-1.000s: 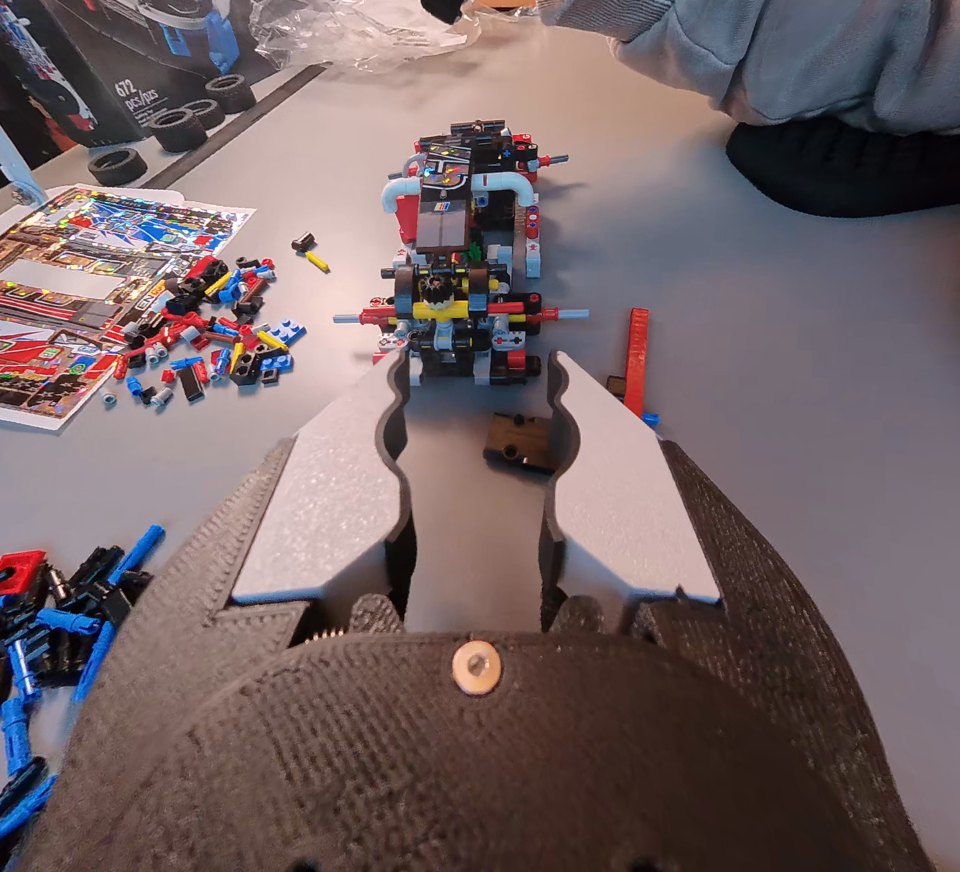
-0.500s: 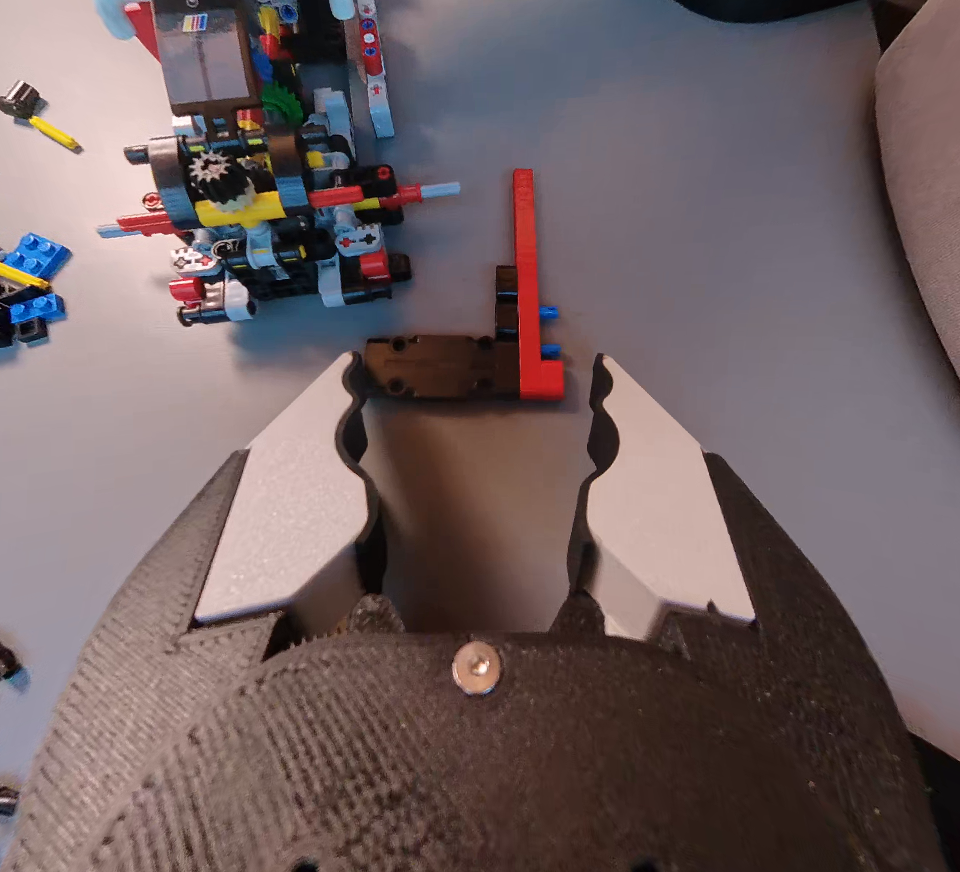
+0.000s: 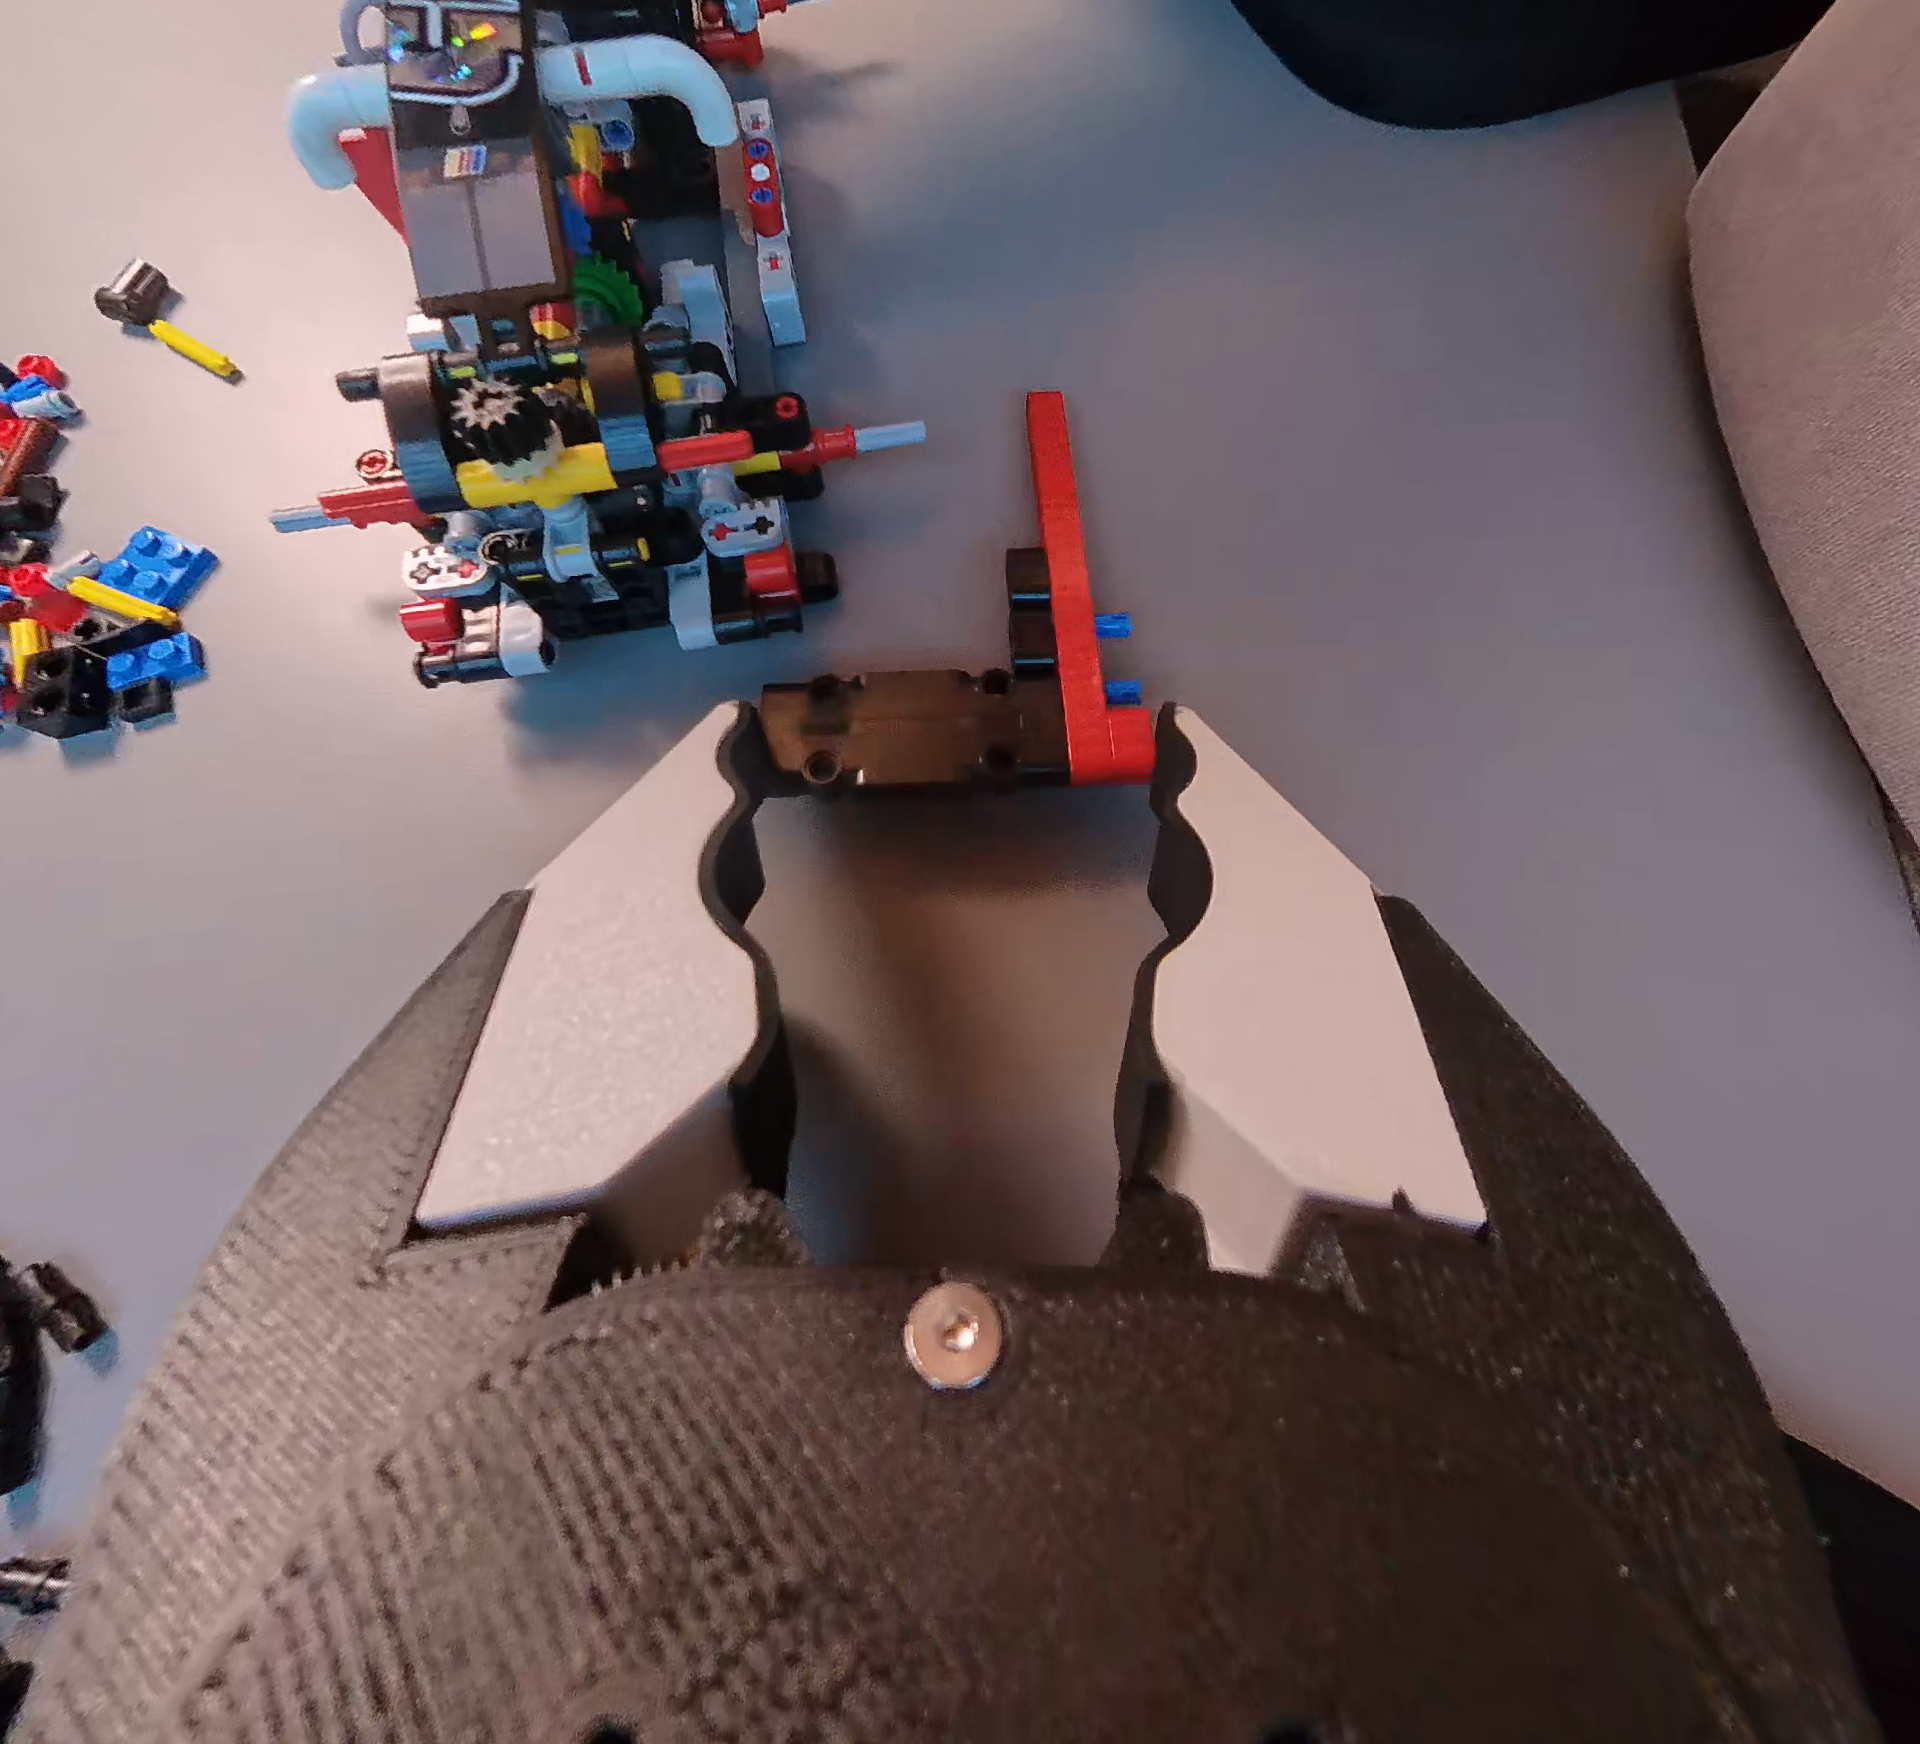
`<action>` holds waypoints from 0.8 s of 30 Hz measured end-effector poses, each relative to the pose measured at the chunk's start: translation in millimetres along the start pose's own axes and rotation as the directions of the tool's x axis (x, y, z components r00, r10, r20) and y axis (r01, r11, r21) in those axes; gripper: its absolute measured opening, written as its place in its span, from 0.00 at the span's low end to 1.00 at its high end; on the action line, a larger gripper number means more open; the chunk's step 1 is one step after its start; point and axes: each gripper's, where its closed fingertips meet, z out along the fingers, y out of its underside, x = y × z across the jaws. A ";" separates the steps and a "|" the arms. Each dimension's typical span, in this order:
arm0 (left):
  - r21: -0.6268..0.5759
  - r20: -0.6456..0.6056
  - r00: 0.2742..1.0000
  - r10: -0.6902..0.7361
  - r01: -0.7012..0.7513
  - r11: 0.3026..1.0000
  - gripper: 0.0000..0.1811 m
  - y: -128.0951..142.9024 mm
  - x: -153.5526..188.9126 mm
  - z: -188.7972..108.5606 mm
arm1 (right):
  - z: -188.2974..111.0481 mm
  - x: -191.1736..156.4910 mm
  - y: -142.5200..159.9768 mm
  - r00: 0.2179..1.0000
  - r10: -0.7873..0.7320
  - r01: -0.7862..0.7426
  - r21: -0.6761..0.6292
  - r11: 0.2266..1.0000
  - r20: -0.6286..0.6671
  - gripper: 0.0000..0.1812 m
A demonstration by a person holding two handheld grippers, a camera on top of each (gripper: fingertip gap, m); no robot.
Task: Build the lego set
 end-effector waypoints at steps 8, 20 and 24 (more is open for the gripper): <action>0.034 0.018 1.000 0.008 -0.009 0.999 0.41 -6.7 -2.6 -3.2 | 2.5 3.6 2.1 1.000 0.020 -0.020 0.008 1.000 -0.014 0.06; 0.010 0.034 0.999 -0.010 0.010 1.000 0.41 0.3 -9.3 -0.6 | 28.5 35.6 -26.1 0.996 0.020 -0.013 0.074 0.997 -0.088 0.05; 0.023 0.048 0.999 -0.004 0.003 1.000 0.41 -0.7 -11.6 -0.2 | 43.2 58.6 -43.0 0.990 0.063 -0.046 0.131 0.990 -0.130 0.04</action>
